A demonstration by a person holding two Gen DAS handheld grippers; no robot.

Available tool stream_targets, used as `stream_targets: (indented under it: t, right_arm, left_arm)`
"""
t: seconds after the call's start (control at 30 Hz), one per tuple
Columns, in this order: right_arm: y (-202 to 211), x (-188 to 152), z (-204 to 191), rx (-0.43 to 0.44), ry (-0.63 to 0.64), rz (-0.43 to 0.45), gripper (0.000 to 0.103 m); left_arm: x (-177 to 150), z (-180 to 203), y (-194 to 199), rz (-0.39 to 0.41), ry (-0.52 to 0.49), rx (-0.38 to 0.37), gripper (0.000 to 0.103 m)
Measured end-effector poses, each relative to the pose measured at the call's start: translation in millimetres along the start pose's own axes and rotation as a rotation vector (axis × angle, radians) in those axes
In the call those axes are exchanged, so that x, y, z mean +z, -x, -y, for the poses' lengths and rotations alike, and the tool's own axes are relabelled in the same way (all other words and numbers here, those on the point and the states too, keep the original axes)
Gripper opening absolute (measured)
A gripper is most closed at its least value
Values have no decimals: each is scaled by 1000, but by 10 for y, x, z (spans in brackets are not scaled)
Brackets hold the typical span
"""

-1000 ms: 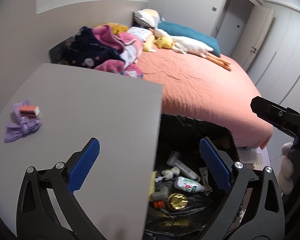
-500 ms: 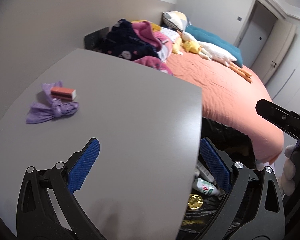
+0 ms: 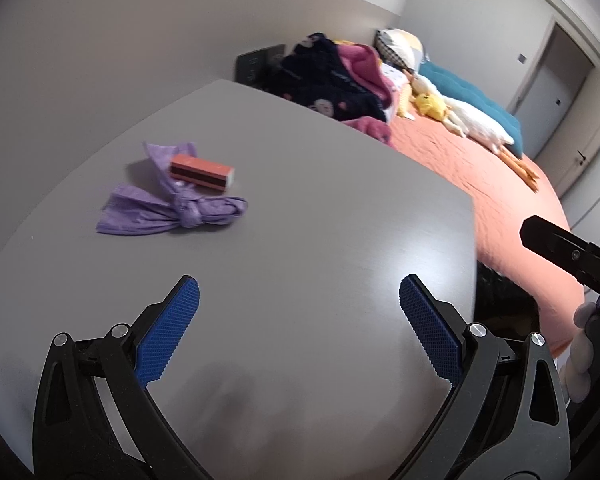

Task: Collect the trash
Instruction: 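Move both open tools over the desk toward the purple bag and pink box, then grasp the purple bag knot with the left tool while the right tool grasps the pink box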

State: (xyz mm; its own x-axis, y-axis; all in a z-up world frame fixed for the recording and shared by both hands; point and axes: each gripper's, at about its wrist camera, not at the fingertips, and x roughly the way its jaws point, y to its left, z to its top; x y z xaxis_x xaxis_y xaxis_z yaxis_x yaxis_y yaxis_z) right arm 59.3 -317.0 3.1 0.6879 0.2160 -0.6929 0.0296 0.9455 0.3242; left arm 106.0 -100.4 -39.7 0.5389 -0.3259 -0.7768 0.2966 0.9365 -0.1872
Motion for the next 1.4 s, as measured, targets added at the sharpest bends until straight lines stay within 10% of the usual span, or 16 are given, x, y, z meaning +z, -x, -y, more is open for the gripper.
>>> stream_targets:
  t: [1.23, 1.4]
  right_arm:
    - [-1497, 602, -808, 66, 128, -122, 100]
    - [-1651, 611, -929, 63, 166, -144, 100]
  left_arm:
    - [488, -900, -741, -11, 18, 90, 96]
    - [488, -953, -873, -55, -3, 106, 76]
